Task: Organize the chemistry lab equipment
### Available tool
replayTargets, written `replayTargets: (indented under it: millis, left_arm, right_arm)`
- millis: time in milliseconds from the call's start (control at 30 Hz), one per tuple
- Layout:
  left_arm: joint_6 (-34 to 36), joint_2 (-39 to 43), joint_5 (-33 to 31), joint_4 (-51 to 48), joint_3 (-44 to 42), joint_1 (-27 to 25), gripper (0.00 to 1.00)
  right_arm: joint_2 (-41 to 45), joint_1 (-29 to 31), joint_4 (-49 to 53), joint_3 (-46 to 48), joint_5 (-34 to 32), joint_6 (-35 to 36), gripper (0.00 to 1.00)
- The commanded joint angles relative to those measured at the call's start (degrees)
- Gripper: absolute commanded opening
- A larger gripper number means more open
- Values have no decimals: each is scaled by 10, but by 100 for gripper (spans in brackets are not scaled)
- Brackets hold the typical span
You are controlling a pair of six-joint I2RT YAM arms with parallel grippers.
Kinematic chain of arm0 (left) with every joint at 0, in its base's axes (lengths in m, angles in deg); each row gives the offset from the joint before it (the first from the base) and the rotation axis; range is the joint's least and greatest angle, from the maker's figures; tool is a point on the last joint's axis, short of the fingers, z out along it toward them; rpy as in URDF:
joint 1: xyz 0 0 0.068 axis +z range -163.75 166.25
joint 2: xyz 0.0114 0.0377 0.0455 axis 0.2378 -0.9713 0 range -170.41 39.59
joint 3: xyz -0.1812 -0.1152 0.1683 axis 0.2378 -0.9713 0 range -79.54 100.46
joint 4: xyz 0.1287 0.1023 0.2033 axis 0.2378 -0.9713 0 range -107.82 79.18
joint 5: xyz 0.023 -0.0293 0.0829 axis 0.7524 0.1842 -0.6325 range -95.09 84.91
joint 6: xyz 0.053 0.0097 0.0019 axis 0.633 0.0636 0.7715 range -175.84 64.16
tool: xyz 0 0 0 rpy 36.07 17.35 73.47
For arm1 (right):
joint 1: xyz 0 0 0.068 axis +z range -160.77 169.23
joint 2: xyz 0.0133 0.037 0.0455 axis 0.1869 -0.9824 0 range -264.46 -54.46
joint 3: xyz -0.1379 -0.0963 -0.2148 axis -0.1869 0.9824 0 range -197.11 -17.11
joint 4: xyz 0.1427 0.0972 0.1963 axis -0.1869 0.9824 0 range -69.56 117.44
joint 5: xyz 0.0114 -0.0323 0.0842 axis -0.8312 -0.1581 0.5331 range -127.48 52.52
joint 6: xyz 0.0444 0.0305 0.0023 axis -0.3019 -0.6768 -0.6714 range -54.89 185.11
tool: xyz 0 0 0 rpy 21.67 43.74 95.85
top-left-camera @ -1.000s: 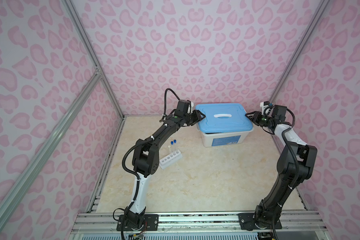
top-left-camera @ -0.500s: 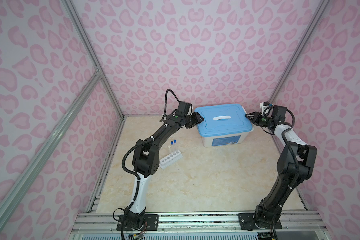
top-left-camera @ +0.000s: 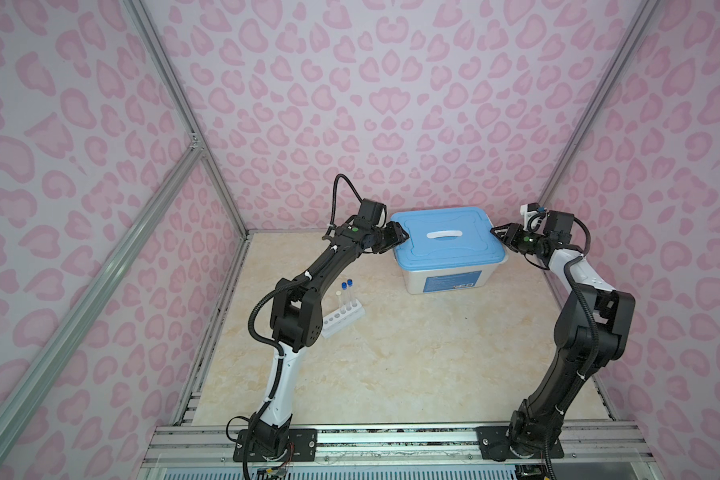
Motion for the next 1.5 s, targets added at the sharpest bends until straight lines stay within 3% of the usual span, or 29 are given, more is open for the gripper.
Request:
replayTargets:
  millis: [0, 333, 800, 1200, 1467]
  left_arm:
    - [14, -7, -3, -5, 10, -3, 58]
    - [20, -18, -6, -22, 33, -8, 58]
    - [20, -28, -9, -24, 40, -8, 59]
    - [16, -31, -10, -22, 44, -10, 59]
    - [14, -34, -12, -23, 48, -13, 59]
  right_arm:
    - [2, 0, 8, -1, -2, 8, 40]
    - [8, 2, 9, -2, -4, 13, 49]
    - [13, 2, 18, -9, -11, 24, 49]
    - [21, 4, 63, -15, -58, 82, 72]
    - [9, 15, 89, -22, -83, 107, 73]
